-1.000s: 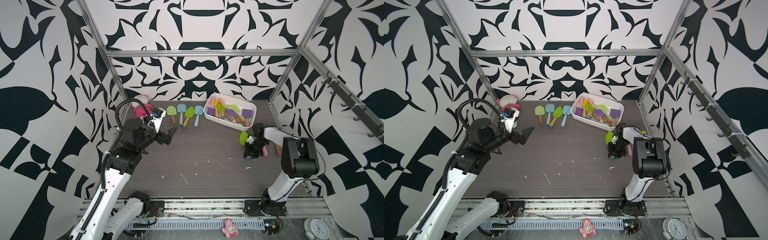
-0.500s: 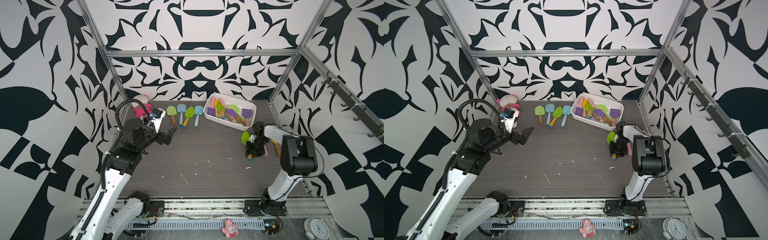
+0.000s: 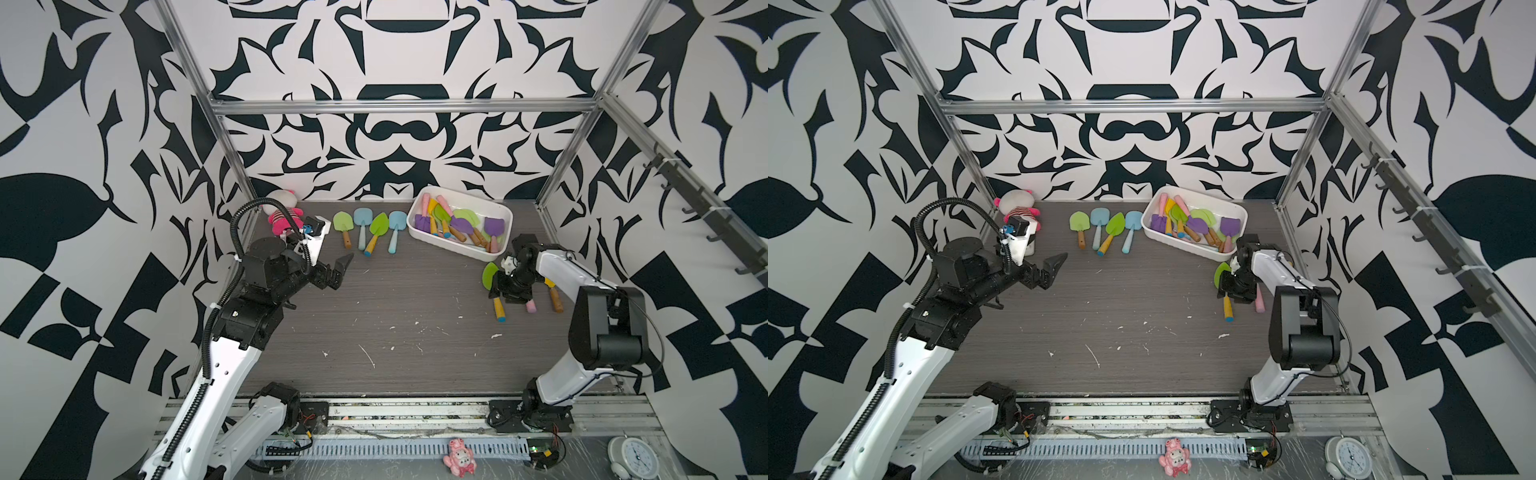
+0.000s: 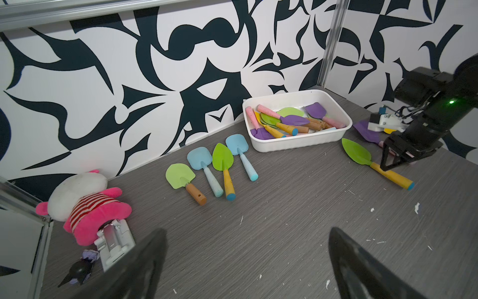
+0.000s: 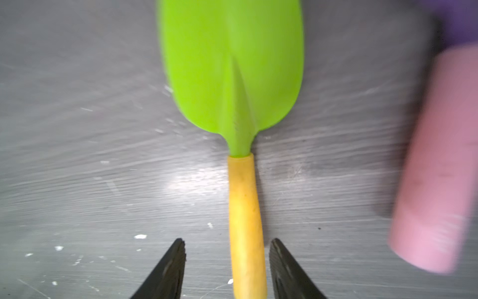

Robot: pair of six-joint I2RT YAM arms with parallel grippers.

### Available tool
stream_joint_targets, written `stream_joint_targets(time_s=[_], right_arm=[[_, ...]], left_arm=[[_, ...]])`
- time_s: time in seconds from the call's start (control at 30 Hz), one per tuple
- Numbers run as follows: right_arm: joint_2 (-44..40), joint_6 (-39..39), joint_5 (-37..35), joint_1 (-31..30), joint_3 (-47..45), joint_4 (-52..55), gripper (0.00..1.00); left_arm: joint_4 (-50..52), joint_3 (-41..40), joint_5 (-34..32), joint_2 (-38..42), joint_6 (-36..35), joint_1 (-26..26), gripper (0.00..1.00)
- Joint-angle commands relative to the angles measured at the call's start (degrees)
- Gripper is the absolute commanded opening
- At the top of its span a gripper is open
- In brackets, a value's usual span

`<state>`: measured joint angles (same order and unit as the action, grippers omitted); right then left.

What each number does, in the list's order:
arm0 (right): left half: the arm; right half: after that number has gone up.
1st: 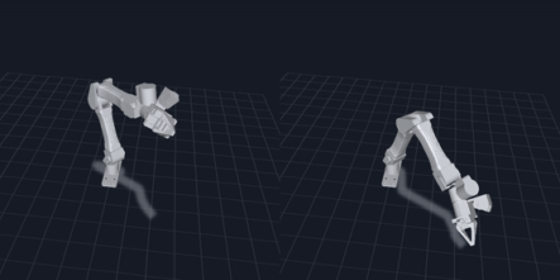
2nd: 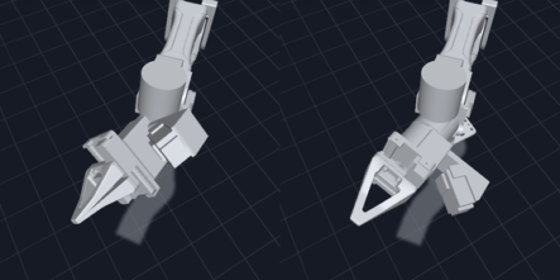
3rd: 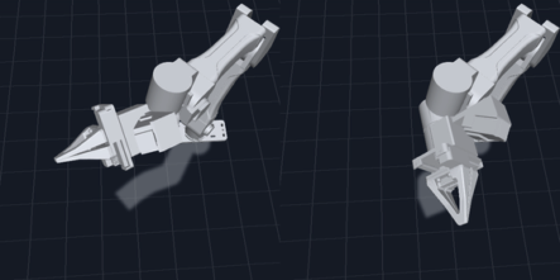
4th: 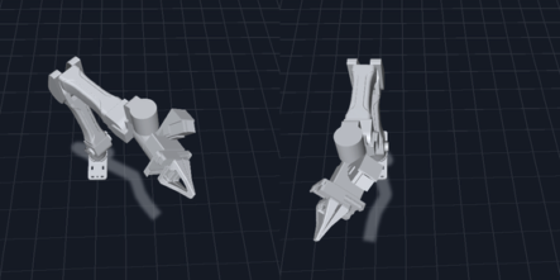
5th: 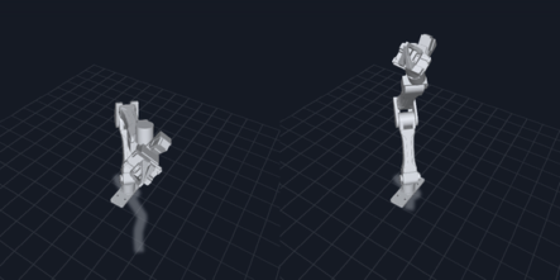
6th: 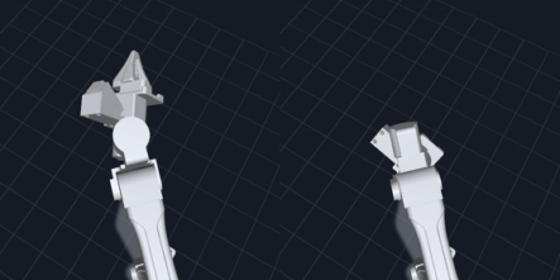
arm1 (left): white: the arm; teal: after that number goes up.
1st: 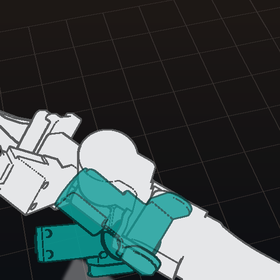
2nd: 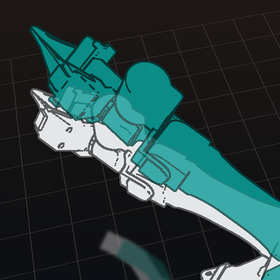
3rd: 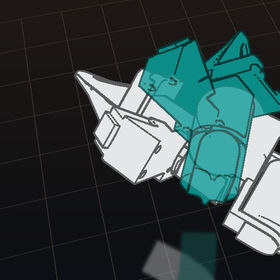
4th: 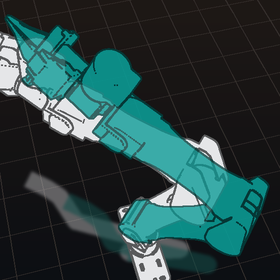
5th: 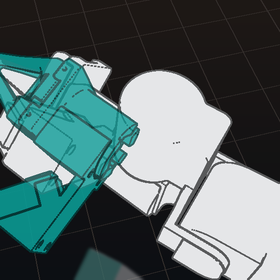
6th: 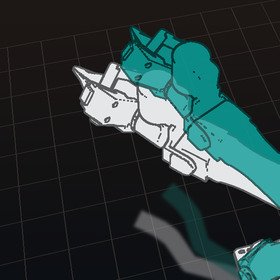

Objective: Take the shovel out of the storage box
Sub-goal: Place the shovel at the center of the board, then pick up the shovel from the storage box.

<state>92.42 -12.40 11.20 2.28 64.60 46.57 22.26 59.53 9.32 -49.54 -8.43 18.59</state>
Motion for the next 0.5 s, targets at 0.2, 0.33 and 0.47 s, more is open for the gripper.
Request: stream_joint_targets(time_s=[0.2,0.33,0.47], right_arm=[[-4.00,0.45,-2.56,0.09,15.01,-5.40,0.62],[4.80,0.19,-4.74,0.09,25.25,-0.99,0.59],[15.43,-1.12,-9.14,-0.25,37.87,5.58,0.55]], left_arm=[[0.15,2.21,-0.15,-0.86,-1.13,-0.18,0.99],[0.49,3.30,-0.02,-2.03,-1.52,-0.13,1.00],[1.15,3.85,-0.03,-2.49,-1.93,-0.11,1.00]])
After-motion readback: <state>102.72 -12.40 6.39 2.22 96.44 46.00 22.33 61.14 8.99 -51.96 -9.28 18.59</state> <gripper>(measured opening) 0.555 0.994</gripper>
